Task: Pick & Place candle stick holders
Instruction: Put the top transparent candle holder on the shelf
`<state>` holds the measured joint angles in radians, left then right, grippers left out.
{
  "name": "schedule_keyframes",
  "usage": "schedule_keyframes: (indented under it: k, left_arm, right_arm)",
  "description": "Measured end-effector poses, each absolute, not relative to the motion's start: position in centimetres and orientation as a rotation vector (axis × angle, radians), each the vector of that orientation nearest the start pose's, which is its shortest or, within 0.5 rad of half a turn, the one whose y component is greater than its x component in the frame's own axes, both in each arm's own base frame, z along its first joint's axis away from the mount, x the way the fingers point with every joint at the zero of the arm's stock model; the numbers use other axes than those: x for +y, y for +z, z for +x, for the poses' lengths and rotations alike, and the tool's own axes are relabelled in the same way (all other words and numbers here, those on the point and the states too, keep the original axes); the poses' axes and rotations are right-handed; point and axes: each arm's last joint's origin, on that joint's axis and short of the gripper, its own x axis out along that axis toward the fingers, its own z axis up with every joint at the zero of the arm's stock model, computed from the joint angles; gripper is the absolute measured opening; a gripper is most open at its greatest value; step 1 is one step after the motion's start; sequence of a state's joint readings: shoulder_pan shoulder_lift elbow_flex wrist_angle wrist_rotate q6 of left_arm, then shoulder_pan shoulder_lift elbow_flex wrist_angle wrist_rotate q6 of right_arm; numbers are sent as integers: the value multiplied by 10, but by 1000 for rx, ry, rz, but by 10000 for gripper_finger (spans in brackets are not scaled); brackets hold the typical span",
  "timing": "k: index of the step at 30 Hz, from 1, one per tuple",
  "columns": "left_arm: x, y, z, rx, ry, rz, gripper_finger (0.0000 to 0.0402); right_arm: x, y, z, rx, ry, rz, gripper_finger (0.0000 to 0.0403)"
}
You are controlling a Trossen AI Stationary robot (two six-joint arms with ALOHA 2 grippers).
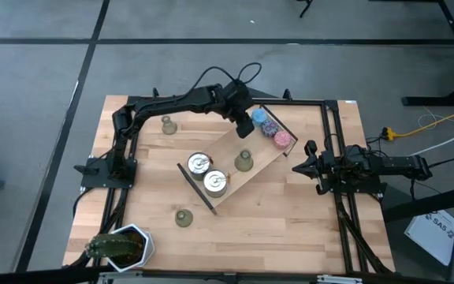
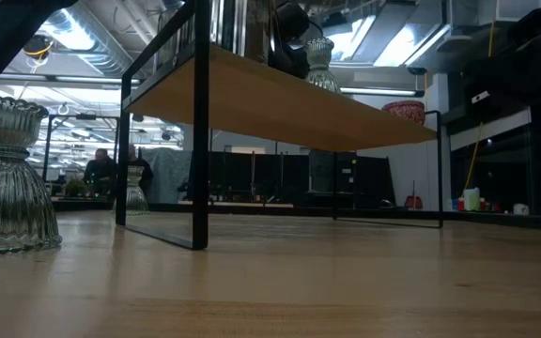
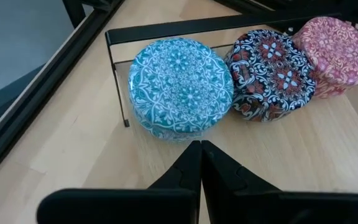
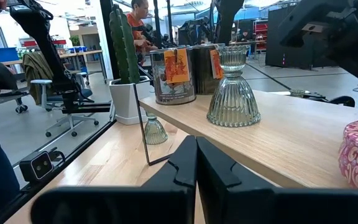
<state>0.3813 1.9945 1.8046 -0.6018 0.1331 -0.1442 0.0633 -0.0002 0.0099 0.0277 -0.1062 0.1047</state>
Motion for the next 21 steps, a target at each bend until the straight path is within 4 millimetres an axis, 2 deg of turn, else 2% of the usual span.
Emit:
schedule_keyframes:
  k: [11,21]
  left_arm:
    - [160,290,409,856,297,-376,2]
    - [160,311,388,890,321,-355,2]
  right_arm:
    - [9,170,96,-29,171,104,10]
    - [9,170,96,-29,171,104,10]
